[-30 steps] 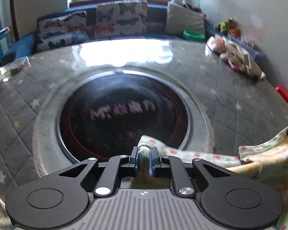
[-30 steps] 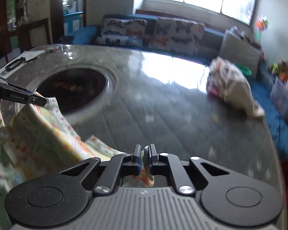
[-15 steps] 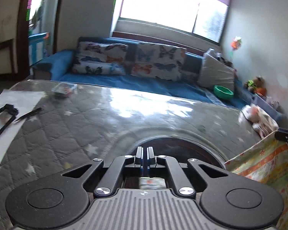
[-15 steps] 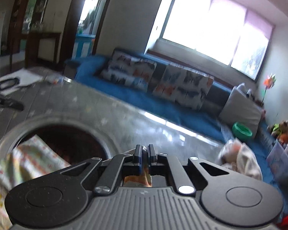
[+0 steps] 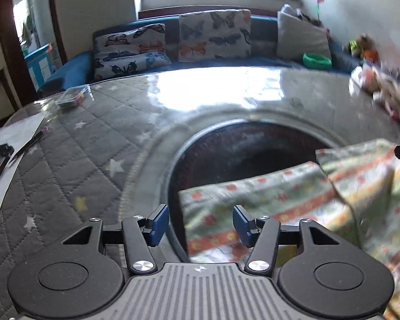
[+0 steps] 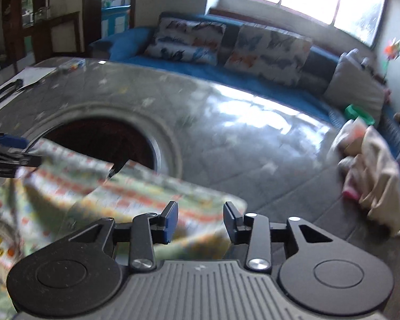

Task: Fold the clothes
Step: 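Lay the blanket flat over the hob with both grippers open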

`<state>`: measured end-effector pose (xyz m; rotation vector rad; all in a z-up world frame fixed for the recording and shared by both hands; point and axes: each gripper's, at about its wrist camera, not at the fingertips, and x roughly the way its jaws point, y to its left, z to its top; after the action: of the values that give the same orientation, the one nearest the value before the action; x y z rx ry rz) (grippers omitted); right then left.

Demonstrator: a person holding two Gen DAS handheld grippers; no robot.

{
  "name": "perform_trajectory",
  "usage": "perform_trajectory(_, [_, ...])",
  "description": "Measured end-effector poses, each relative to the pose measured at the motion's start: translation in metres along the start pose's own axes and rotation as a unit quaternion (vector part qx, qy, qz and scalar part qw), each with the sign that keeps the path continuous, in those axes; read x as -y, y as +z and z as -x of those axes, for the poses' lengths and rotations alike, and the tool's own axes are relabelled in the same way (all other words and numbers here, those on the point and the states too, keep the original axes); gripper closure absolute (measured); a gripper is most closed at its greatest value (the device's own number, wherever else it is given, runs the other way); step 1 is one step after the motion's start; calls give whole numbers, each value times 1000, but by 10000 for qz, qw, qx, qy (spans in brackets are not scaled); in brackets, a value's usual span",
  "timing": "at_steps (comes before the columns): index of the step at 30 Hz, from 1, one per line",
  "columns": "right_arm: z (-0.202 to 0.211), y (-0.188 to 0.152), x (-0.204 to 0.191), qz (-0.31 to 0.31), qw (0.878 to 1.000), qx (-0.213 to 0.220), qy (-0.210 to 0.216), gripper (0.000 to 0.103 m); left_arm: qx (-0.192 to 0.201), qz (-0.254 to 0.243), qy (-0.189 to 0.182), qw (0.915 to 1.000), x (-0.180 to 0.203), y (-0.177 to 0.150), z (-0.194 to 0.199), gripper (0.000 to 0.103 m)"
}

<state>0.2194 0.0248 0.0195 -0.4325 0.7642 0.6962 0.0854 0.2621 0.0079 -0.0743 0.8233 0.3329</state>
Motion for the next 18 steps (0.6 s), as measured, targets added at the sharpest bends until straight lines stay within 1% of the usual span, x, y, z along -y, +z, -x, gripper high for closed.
perform_trajectory(1, [0,-4,-1,-4,9999,-74,113,64,36,-59,5,10000,3,-1,0,57])
perform_trajectory(2, [0,-5,-2,21,9998,-111,137,64,51,-92,-31,9999,5,-1,0,62])
perform_trajectory(4, [-1,-8,-7,111,9996,-172,182,60,50,-145,-38,9999,7,0,-1,85])
perform_trajectory(6, [-1,-10,-13,193,9992,-227,274,60,66,-161,-13,9998,8,1,-2,92])
perform_trajectory(7, [0,-11,-15,212,9989,-242,332,60,111,-181,43,9998,9,2,-4,94])
perform_trajectory(11, [-3,-13,-35,376,9974,-275,544,60,279,-326,419,9982,11,5,-13,95])
perform_trajectory(14, [-12,-12,-48,549,9962,-323,590,60,324,-334,543,9974,6,12,-22,95])
perform_trajectory(16, [-23,-7,-57,570,9967,-252,526,57,359,-334,674,9965,-1,16,-28,95])
perform_trajectory(18, [-32,1,-60,421,9971,-210,605,57,380,-296,774,9958,-8,21,-35,95])
